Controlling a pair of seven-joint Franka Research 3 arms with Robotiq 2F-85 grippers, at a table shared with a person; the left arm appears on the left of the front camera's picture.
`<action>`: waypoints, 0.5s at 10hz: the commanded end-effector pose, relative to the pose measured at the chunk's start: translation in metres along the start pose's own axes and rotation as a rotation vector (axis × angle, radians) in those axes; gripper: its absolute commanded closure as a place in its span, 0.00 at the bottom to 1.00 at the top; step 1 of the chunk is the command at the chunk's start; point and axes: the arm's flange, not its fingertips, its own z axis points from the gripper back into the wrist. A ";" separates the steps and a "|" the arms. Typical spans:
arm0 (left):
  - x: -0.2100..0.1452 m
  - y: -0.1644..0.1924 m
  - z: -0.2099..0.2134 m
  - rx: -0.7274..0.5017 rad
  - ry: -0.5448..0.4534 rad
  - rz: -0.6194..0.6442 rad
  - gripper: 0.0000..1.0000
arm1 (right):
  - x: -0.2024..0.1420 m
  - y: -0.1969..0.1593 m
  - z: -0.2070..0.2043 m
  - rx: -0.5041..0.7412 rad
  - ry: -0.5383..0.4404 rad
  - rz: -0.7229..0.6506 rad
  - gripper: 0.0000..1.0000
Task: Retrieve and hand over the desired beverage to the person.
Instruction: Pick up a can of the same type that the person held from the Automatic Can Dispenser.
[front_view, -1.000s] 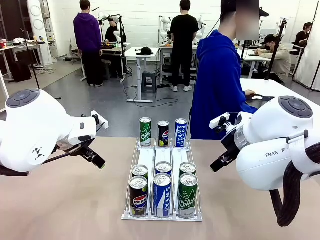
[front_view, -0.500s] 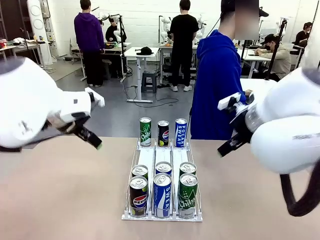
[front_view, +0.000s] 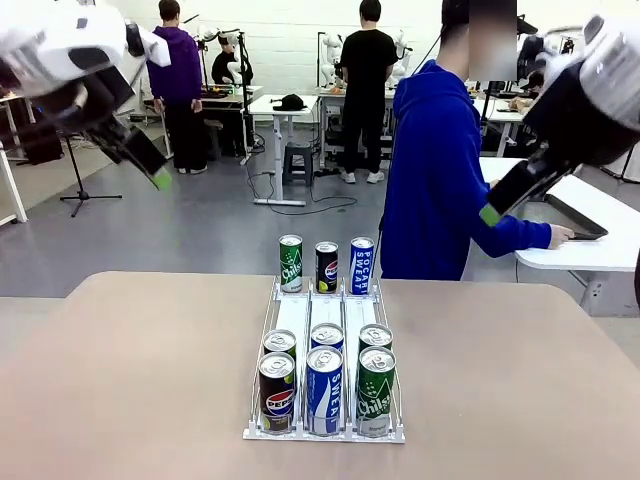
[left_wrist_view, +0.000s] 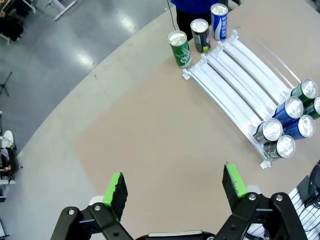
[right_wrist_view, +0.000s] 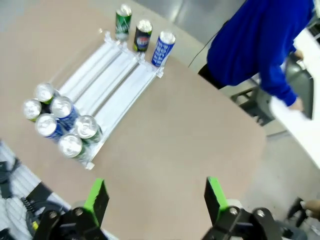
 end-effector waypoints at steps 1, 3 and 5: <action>-0.006 -0.004 -0.013 -0.007 0.012 -0.005 0.00 | 0.001 0.000 -0.015 -0.122 0.038 -0.018 0.00; -0.006 -0.004 -0.013 -0.007 0.012 -0.005 0.00 | 0.000 0.000 0.000 0.000 0.000 0.000 0.00; -0.003 -0.003 -0.008 -0.005 0.018 -0.003 0.00 | 0.002 -0.001 0.002 -0.030 0.005 -0.001 0.00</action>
